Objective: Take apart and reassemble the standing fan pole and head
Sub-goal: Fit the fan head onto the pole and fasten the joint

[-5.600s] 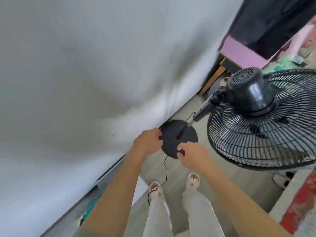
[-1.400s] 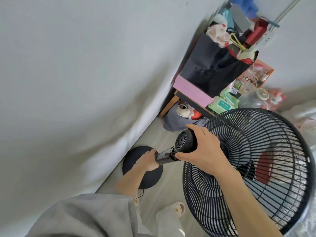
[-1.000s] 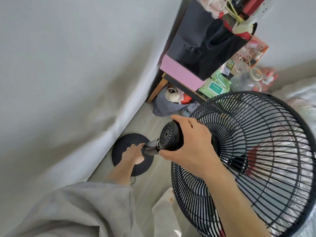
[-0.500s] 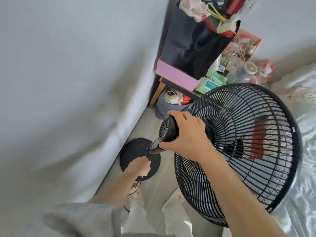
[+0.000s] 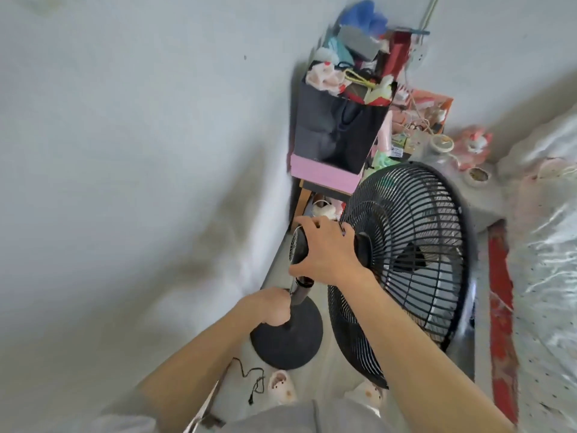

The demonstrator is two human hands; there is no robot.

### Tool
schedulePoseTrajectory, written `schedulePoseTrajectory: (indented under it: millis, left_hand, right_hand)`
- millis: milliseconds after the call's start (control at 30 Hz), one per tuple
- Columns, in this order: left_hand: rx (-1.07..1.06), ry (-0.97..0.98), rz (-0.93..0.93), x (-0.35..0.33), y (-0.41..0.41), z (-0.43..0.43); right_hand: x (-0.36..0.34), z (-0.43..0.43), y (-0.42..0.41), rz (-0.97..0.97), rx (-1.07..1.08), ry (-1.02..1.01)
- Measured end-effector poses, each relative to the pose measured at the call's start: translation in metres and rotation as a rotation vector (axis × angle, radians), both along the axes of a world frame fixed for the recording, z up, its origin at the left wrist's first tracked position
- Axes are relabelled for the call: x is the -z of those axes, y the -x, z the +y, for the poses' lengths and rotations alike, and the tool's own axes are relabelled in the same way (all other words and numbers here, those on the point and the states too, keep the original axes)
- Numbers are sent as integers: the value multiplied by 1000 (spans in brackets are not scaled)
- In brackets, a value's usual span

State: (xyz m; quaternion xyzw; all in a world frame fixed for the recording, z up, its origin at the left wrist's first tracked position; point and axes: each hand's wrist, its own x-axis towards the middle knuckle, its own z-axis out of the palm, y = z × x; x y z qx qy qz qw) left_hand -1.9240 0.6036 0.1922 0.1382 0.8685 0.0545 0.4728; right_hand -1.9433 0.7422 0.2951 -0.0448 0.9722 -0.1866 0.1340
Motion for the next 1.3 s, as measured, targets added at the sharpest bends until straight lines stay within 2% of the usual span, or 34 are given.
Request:
schedulePoseTrajectory:
  millis: [100, 200, 300, 367, 500, 567, 700, 833, 1033, 1133, 1300]
  left_hand:
    - [136, 47, -46, -22, 3, 0]
    - [184, 61, -84, -51, 15, 2]
    - [253, 126, -23, -77, 23, 9]
    - [273, 134, -35, -87, 22, 15]
    - [303, 1, -126, -114, 20, 35]
    - [320, -40, -114, -128, 24, 46]
    - [440, 28, 11, -160, 48, 59]
    - [496, 47, 14, -185, 69, 69]
    - [332, -162, 180, -209, 120, 73]
    - [203, -264, 245, -177, 135, 69]
    - [-209, -469, 215, -104, 117, 47]
  right_hand:
    - [-3, 2, -17, 16, 41, -14]
    - [-5, 18, -40, 36, 112, -160]
    - [-3, 36, -56, -33, 68, -315]
    - [3, 42, -62, -30, 72, -344]
    - [14, 42, -63, 66, 85, -322]
    - [20, 39, -60, 155, 69, -308]
    - [25, 28, -51, 204, 69, -278]
    - [22, 26, -45, 176, 90, -263]
    - [22, 31, -45, 181, 105, -265]
    - [22, 32, -45, 176, 107, -258]
    - [21, 36, -44, 169, 127, -219]
